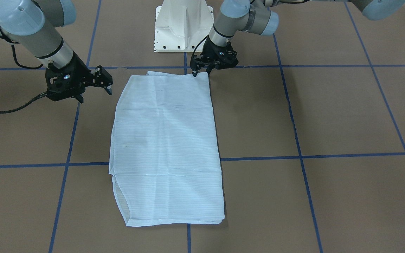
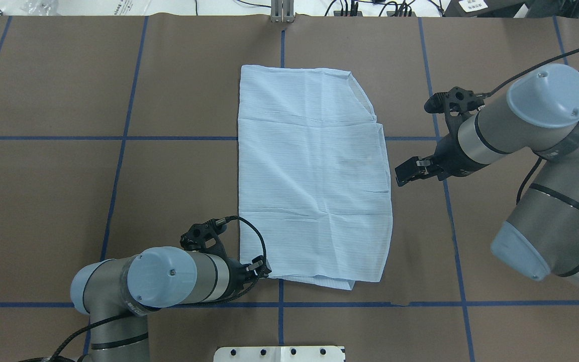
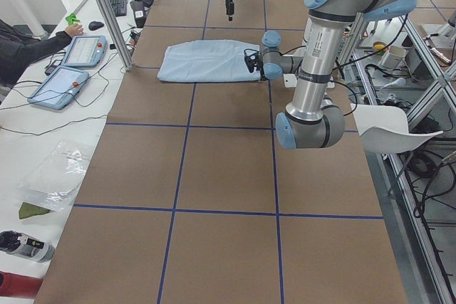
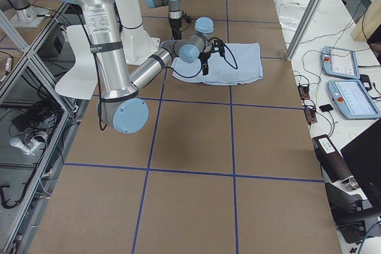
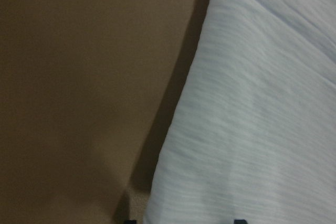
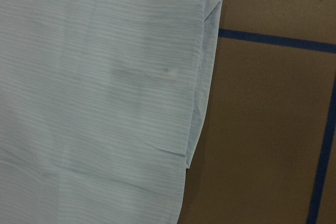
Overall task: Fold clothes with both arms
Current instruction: 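Move the left gripper to the shirt's near corner while the right nears the side, then move the right gripper to the shirt's other near corner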
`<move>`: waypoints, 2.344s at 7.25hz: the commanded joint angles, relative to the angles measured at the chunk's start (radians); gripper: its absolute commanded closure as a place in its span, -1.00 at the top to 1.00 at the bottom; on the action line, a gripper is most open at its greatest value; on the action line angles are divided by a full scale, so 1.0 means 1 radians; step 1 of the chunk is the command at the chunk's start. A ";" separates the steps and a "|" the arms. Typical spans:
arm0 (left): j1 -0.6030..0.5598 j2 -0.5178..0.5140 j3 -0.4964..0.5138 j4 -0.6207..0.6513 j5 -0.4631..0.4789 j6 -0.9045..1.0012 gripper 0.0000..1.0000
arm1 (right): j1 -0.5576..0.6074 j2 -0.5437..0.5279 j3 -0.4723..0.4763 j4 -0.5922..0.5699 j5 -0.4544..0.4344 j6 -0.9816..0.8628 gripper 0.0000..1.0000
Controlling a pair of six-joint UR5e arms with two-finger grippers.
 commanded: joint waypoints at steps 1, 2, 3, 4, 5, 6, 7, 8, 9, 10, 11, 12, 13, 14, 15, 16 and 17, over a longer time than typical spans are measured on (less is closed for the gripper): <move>-0.009 0.000 0.003 0.000 0.002 0.000 0.06 | 0.000 0.000 0.000 0.000 -0.001 0.000 1.00; -0.012 0.000 0.003 0.000 0.002 0.000 -0.03 | 0.000 0.000 -0.002 0.000 -0.002 0.000 1.00; -0.012 0.000 0.002 0.000 0.002 0.000 -0.15 | 0.000 0.000 -0.002 0.000 -0.002 0.000 1.00; -0.014 0.000 0.000 0.000 0.002 0.000 -0.39 | 0.000 0.000 0.000 0.000 -0.002 0.000 1.00; -0.015 0.003 -0.003 0.000 0.002 0.000 -0.89 | 0.000 -0.002 0.001 0.000 -0.002 0.002 1.00; -0.015 0.003 -0.008 0.000 0.002 0.001 -1.00 | -0.002 -0.002 0.003 0.000 -0.002 0.026 1.00; -0.015 0.003 -0.012 0.000 0.000 0.002 -1.00 | -0.012 -0.002 0.004 0.000 -0.004 0.050 1.00; -0.017 0.003 -0.014 0.000 0.000 0.002 -1.00 | -0.032 -0.002 0.012 0.000 -0.008 0.089 1.00; -0.018 0.002 -0.014 0.000 0.000 0.002 -1.00 | -0.069 0.001 0.020 0.000 -0.017 0.169 1.00; -0.023 0.003 -0.014 0.000 0.000 0.002 -1.00 | -0.131 0.006 0.044 0.000 -0.086 0.287 1.00; -0.024 0.002 -0.014 0.000 -0.001 0.002 -1.00 | -0.203 0.014 0.075 -0.002 -0.164 0.425 1.00; -0.026 0.002 -0.014 0.000 -0.001 0.003 -1.00 | -0.274 0.024 0.077 -0.002 -0.241 0.545 1.00; -0.026 0.002 -0.014 0.000 -0.001 0.003 -1.00 | -0.337 0.032 0.074 -0.006 -0.302 0.651 1.00; -0.031 0.002 -0.014 0.000 -0.001 0.003 -1.00 | -0.386 0.053 0.067 -0.015 -0.335 0.767 1.00; -0.032 0.002 -0.014 0.000 -0.001 0.003 -1.00 | -0.425 0.083 0.054 -0.073 -0.347 0.887 1.00; -0.035 0.002 -0.014 0.000 -0.001 0.003 -1.00 | -0.446 0.145 0.031 -0.177 -0.353 0.949 1.00; -0.035 0.002 -0.014 0.000 -0.001 0.003 -1.00 | -0.468 0.172 0.000 -0.223 -0.381 0.966 1.00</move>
